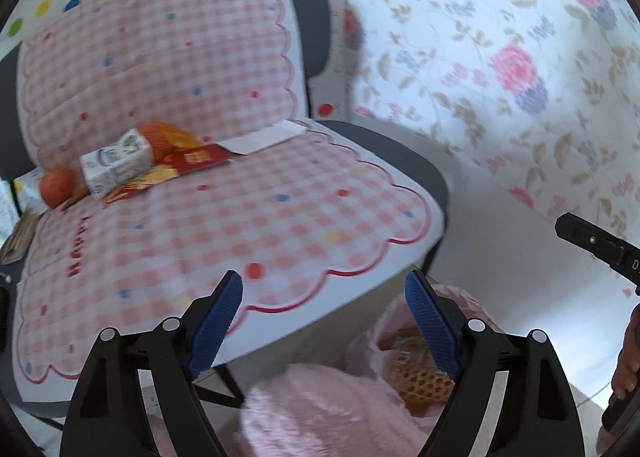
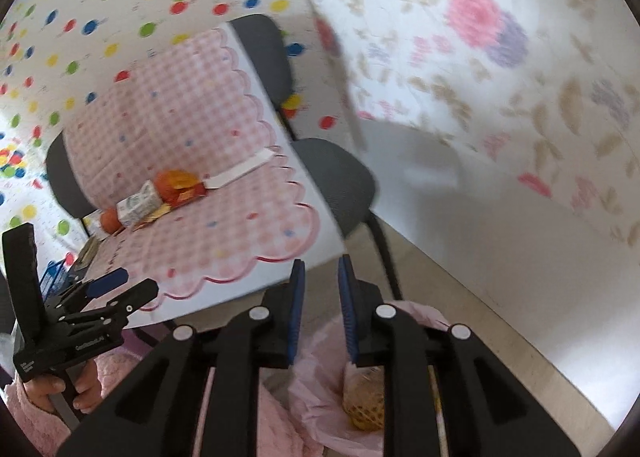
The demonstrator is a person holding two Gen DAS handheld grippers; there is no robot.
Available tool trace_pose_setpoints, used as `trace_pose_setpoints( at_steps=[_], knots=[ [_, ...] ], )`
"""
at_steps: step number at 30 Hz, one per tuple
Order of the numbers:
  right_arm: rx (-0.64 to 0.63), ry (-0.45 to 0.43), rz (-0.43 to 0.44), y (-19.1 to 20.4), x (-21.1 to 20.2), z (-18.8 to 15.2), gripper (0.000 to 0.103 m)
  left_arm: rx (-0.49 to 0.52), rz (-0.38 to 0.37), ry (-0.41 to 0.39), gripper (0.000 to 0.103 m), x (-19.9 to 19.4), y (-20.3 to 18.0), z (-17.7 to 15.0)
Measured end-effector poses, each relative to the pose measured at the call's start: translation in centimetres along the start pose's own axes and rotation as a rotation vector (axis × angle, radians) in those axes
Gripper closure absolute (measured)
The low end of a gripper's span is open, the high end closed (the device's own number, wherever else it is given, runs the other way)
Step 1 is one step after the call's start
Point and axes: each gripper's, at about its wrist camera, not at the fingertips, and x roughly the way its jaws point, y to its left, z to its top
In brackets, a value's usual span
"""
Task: Collect trash
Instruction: 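Return both grippers to the chair seat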
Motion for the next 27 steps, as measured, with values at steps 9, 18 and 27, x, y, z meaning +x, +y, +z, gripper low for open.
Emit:
trace_pose_setpoints(
  at_steps=[9, 18, 27],
  knots=[
    [-0.130, 0.024, 0.091, 6.1, 4.1, 2.9, 0.085, -0.096, 0.146, -0.013, 0.020, -1.1, 7.5, 0.2],
    [-0.262, 0.057, 0.136, 12.1, 10.4, 6.3, 0.072, -0.151, 0.318, -0.018, 0.015, -0.2, 16.7, 2.6],
    [-0.281, 0.085, 0.157, 15.7, 18.3, 9.7, 0.072, -0.197, 0.348, -0.011, 0.014, 4.9, 26.0, 7.6]
  ],
)
